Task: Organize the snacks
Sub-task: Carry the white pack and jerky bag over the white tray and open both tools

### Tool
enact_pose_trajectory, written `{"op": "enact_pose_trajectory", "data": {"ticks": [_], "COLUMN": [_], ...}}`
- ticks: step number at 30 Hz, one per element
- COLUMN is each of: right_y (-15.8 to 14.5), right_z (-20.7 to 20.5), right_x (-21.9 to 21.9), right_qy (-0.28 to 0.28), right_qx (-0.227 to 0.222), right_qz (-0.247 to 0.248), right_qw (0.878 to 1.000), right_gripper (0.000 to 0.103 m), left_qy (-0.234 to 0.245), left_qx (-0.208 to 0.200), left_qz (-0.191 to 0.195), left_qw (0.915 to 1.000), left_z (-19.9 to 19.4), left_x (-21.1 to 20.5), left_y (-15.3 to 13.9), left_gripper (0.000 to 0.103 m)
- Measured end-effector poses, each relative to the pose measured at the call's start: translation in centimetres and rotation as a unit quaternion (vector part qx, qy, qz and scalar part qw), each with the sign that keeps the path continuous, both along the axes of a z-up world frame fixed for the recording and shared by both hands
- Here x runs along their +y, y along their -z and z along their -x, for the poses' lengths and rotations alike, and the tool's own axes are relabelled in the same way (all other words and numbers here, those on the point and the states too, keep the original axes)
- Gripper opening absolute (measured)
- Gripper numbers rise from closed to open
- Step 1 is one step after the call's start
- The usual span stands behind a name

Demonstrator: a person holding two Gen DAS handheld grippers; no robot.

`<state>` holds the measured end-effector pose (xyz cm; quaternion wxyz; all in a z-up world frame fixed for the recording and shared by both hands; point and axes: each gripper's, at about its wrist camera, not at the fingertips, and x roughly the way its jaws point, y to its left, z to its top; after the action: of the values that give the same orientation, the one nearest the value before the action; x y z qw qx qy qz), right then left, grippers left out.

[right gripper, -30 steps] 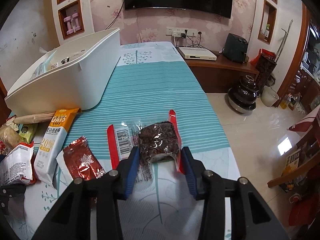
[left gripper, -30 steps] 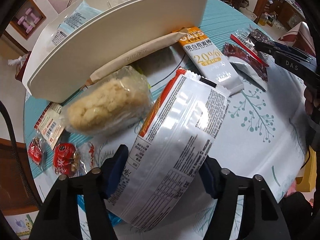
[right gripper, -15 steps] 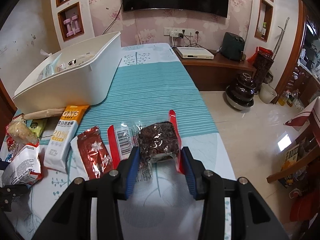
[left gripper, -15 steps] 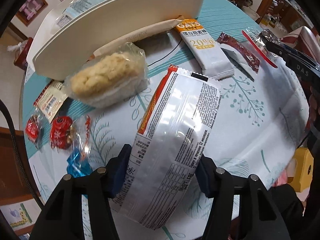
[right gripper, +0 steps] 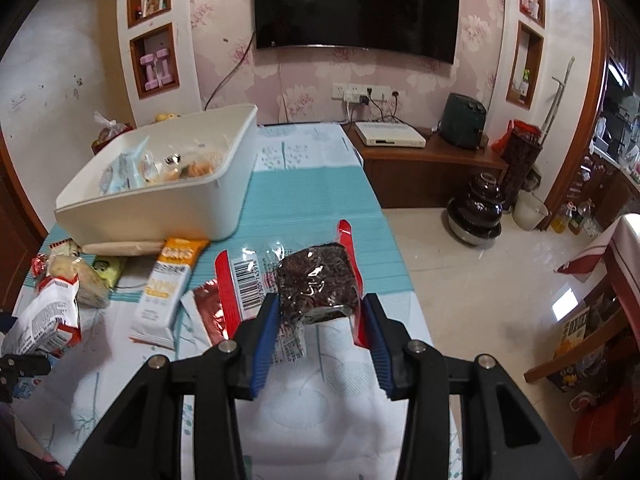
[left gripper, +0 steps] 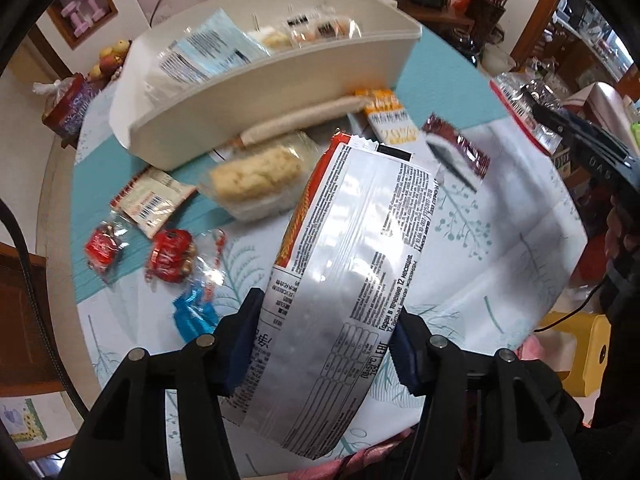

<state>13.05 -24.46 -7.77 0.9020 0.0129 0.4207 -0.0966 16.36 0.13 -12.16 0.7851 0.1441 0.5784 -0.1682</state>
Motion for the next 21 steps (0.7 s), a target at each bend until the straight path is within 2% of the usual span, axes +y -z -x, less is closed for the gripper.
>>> {"op": "enact_pose_trajectory", "data": {"ticks": [8, 21], "right_y": [-2.2, -4.1], "right_z": [-0.9, -4.7], "right_x": [1.4, 3.9], "right_qy": [-0.023, -0.053], "right_qx": [-0.023, -0.059], "right_qz": [0.004, 0.009], "right_qw": [0.999, 0.997], "right_gripper": [0.042, 0.042], "left_qy": [-0.012, -0.058], "left_qx": [-0.040, -0.113], "left_qz": [0.027, 0.060], "left_qw": [0.9988, 0.9901], "left_z": [-0.6, -5.2], "left_x": [1.3, 2.8], "left_y": [-5.1, -10.1], "left_gripper": [0.056, 0.056]}}
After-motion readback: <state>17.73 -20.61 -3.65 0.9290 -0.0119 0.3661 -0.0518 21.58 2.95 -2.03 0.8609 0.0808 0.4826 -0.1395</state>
